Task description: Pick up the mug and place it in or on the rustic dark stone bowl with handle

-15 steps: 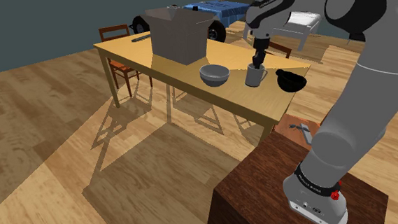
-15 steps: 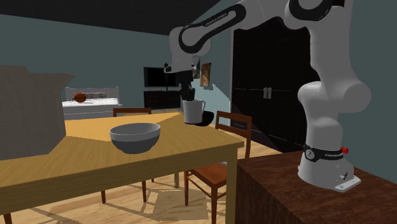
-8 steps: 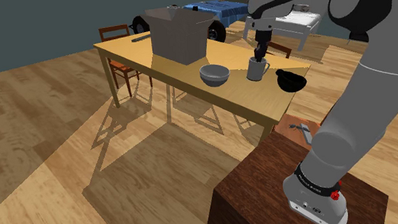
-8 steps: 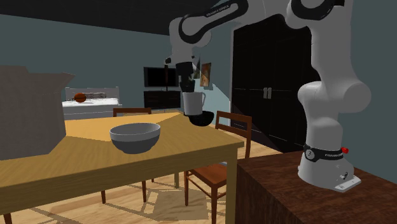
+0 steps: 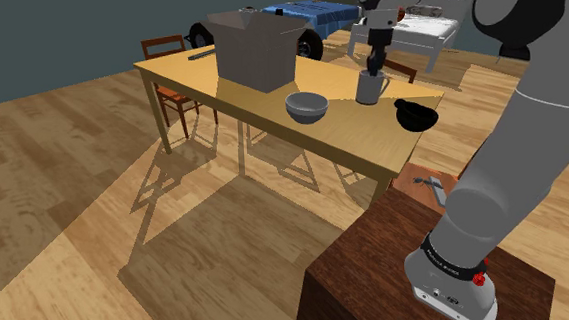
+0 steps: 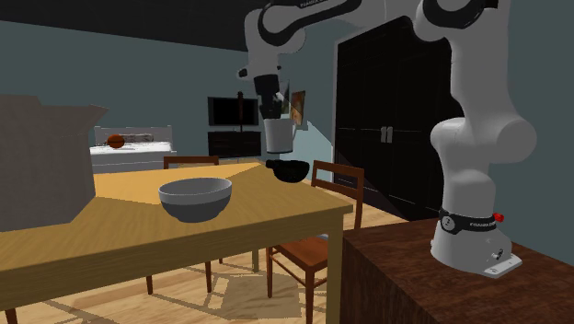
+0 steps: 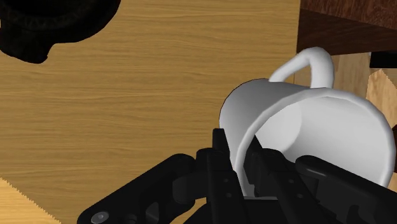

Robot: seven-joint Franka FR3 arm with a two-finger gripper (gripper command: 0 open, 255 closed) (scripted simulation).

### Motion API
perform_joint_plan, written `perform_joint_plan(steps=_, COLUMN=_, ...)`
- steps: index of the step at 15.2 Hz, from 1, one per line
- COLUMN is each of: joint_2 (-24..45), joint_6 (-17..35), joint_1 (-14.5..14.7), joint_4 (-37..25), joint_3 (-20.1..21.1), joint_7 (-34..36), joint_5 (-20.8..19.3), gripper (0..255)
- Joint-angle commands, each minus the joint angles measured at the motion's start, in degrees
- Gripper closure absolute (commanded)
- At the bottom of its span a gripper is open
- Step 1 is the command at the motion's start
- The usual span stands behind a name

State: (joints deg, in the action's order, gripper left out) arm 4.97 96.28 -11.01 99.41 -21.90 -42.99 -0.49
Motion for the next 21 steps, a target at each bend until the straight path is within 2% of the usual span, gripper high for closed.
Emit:
perform_joint_plan(steps=1, joint_2=0.1, joint_6=-1.2, joint_1=0.0, joint_4=-1.3, joint_3=0.0, joint_7=0.0, joint_5=0.1, gripper=255)
perform_joint_plan(steps=12, joint_2=7.6, joint_6=-4.0, joint_1=-9.5, joint_4=-11.5, joint_3=-6.3, joint_7=-15.8, joint_5=2.1, gripper=255)
perform_joint_plan(steps=17, joint_2=13.8, joint_6=-6.5, joint_1=-15.3, joint_4=-19.7, joint_3=-8.3, joint_7=-23.0, joint_5=4.7, gripper=255)
perform_joint_plan(steps=21, joint_2=20.1, joint_6=-9.6, joint_1=-21.1, joint_4=-28.8, joint_3=-9.3, joint_7=-28.5, joint_5=7.4, gripper=255)
